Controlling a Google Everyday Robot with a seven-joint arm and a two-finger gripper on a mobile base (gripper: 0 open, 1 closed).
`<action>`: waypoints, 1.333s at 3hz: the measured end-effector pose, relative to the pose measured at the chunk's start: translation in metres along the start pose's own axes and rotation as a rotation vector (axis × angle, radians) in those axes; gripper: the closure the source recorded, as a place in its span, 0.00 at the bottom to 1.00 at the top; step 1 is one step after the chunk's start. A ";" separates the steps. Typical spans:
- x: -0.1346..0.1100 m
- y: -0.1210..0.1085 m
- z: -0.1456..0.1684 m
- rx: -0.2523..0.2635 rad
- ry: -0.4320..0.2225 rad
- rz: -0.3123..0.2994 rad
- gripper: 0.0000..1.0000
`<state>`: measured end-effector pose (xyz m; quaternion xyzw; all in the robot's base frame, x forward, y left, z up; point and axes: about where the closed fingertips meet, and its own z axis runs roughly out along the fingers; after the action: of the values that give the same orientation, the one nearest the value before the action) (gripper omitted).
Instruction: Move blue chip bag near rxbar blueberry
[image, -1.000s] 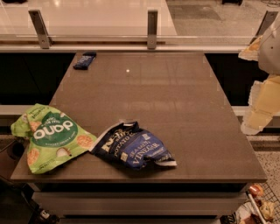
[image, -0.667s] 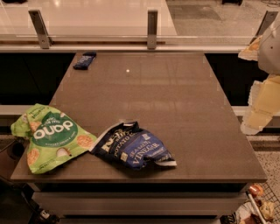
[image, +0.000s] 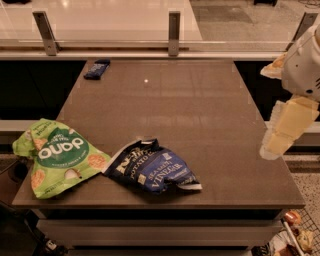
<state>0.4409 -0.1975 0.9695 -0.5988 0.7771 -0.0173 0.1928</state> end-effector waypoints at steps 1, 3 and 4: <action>-0.014 0.012 0.040 -0.065 -0.079 0.013 0.00; -0.058 0.036 0.116 -0.195 -0.303 -0.011 0.00; -0.084 0.055 0.134 -0.268 -0.431 -0.061 0.00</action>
Offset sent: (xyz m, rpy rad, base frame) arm 0.0215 0.0936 -0.1140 0.3571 0.1044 0.1321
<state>0.4509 -0.0758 0.8552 -0.6319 0.6952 0.2079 0.2724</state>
